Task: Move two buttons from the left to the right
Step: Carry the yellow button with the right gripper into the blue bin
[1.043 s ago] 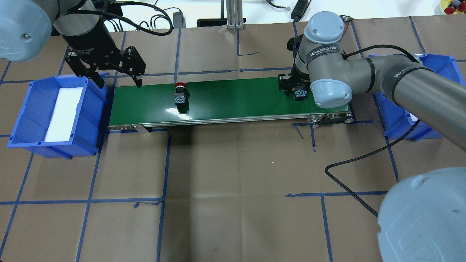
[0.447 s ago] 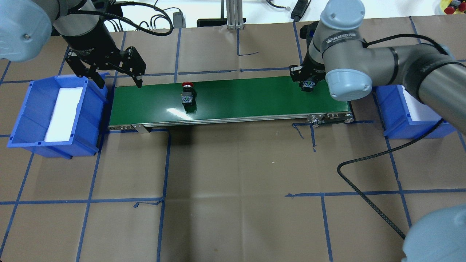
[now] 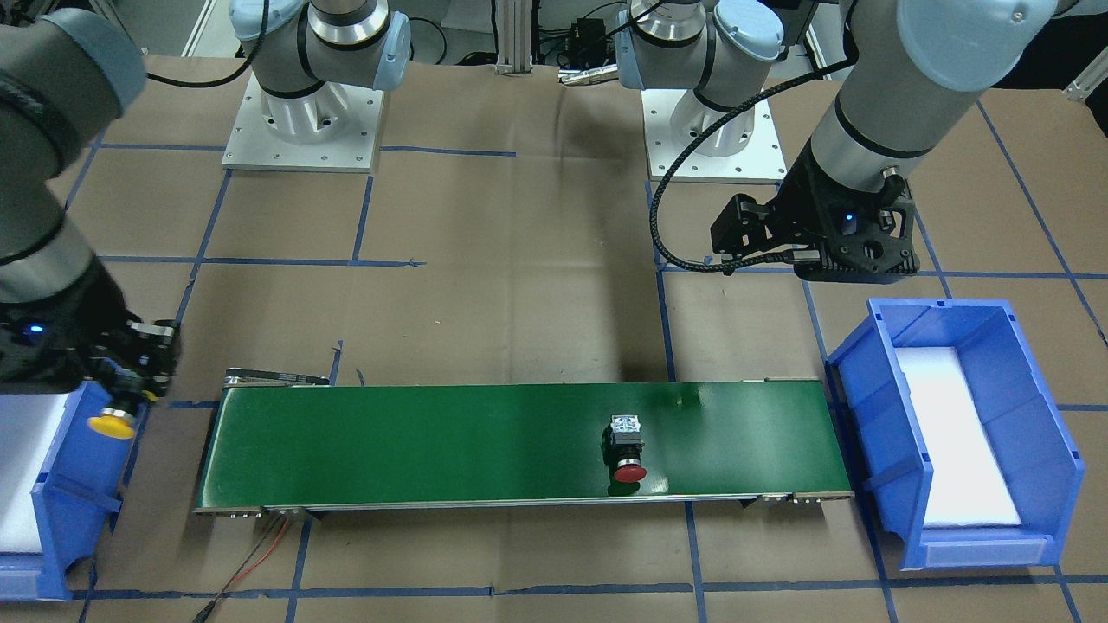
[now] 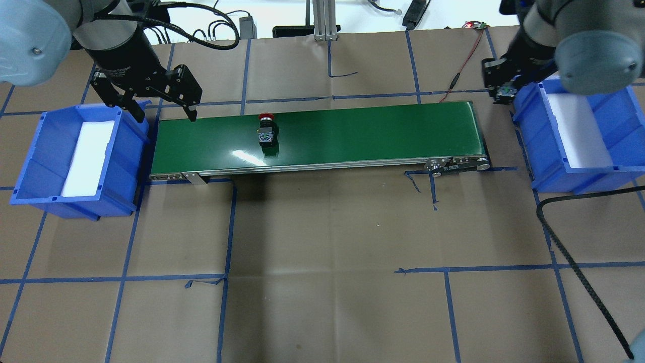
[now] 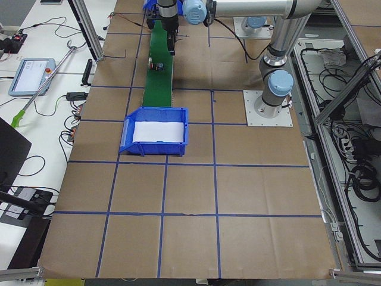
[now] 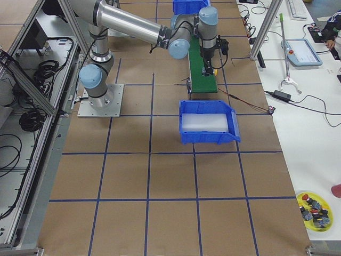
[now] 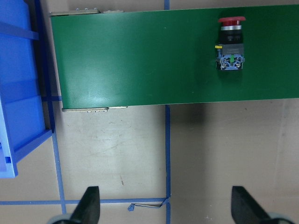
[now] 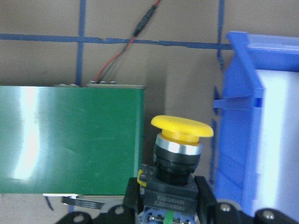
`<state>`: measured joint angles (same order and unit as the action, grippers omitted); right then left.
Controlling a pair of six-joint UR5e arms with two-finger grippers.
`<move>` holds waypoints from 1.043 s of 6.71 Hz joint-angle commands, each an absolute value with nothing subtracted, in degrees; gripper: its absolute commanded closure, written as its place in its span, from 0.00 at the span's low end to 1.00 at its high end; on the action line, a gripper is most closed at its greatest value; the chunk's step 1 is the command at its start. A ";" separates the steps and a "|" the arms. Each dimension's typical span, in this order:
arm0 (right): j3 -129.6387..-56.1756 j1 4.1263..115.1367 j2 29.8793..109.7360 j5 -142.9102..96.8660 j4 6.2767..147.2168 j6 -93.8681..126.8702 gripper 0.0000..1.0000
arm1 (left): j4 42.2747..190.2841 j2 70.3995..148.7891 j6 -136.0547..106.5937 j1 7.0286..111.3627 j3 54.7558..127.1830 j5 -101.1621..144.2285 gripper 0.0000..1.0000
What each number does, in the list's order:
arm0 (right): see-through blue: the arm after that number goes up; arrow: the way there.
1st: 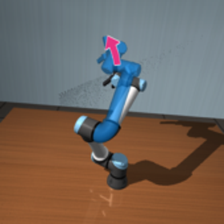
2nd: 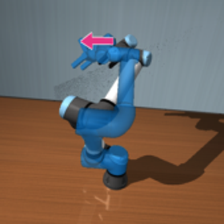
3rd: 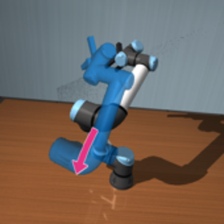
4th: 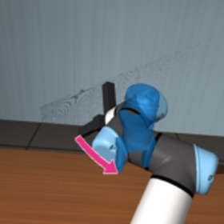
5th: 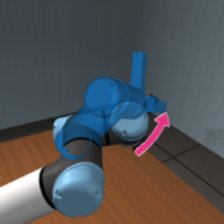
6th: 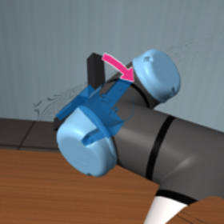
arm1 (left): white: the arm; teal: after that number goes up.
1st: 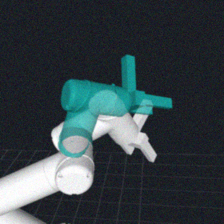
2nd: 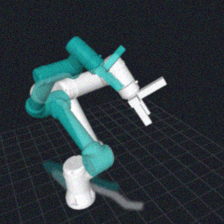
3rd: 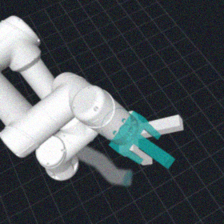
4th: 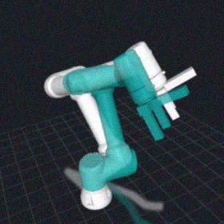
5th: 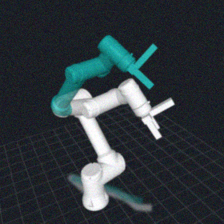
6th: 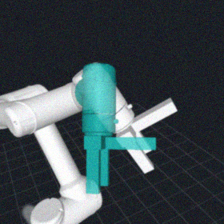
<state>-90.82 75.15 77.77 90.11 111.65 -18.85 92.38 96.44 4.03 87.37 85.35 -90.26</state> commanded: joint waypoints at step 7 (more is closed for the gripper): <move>-103.42 57.66 71.28 89.83 123.83 -44.56 0.95 | 92.37 96.68 3.87 87.36 85.25 -90.26 0.00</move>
